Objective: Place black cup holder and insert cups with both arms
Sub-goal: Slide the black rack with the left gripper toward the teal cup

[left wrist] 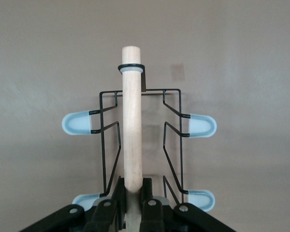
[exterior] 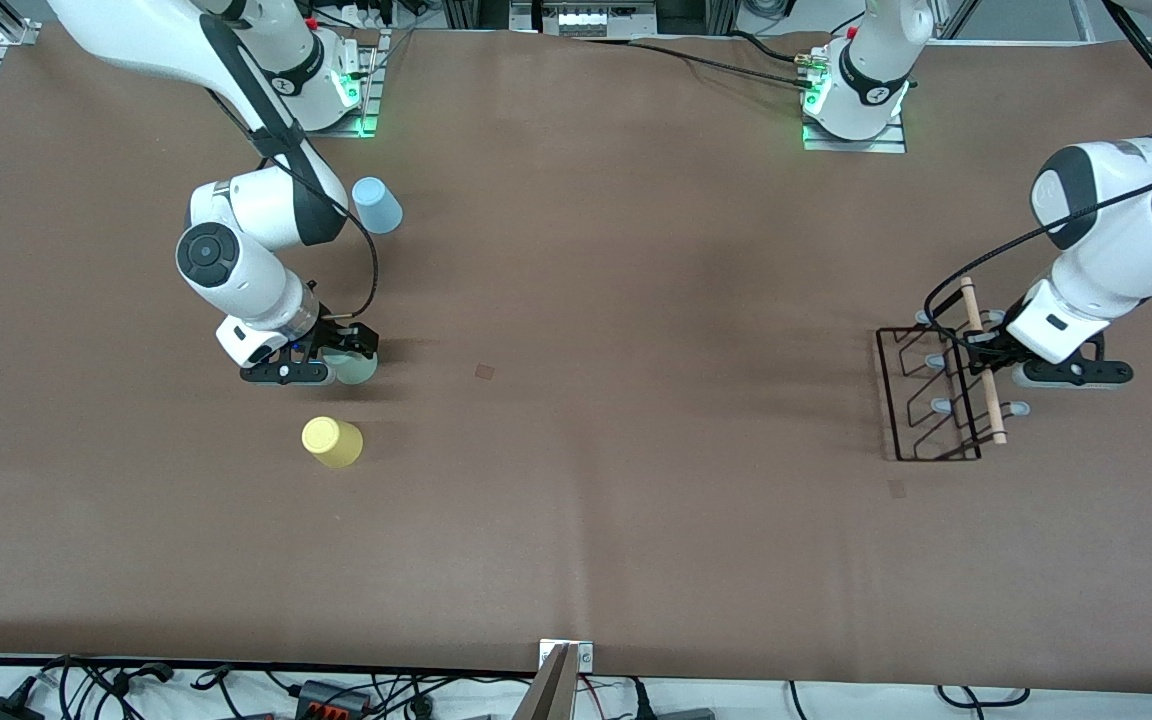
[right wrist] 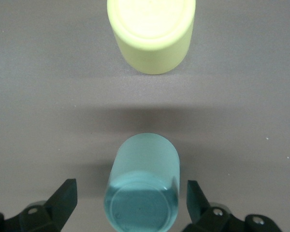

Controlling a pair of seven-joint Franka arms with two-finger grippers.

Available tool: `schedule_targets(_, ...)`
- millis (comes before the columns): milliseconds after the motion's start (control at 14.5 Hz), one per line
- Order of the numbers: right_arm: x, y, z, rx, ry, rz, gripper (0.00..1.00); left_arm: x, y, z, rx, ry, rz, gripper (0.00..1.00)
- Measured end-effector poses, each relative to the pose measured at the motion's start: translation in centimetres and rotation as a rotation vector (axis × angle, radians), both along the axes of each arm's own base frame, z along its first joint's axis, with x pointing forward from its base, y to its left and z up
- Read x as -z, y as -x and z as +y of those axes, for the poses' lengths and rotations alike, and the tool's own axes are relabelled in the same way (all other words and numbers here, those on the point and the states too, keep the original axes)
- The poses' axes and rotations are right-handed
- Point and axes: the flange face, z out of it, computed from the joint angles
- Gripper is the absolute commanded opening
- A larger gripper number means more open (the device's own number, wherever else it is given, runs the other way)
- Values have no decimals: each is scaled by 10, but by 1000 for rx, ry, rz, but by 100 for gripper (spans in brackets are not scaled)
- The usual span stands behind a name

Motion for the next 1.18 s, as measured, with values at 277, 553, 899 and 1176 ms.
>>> schedule_targets(277, 0, 0, 0, 0, 1, 3, 100, -48, -14, -23, 41, 11, 61, 1)
schedule_targets(553, 1, 0, 0, -1, 2, 6, 66, -94, -16, -99, 174, 24, 159, 1)
schedule_targets(899, 0, -1, 0, -2, 3, 3, 22, -100, -1, -214, 257, 43, 191, 1)
schedule_targets(1176, -3, -4, 1, -3, 1, -2, 21, -68, 21, -318, 210, 72, 254, 1)
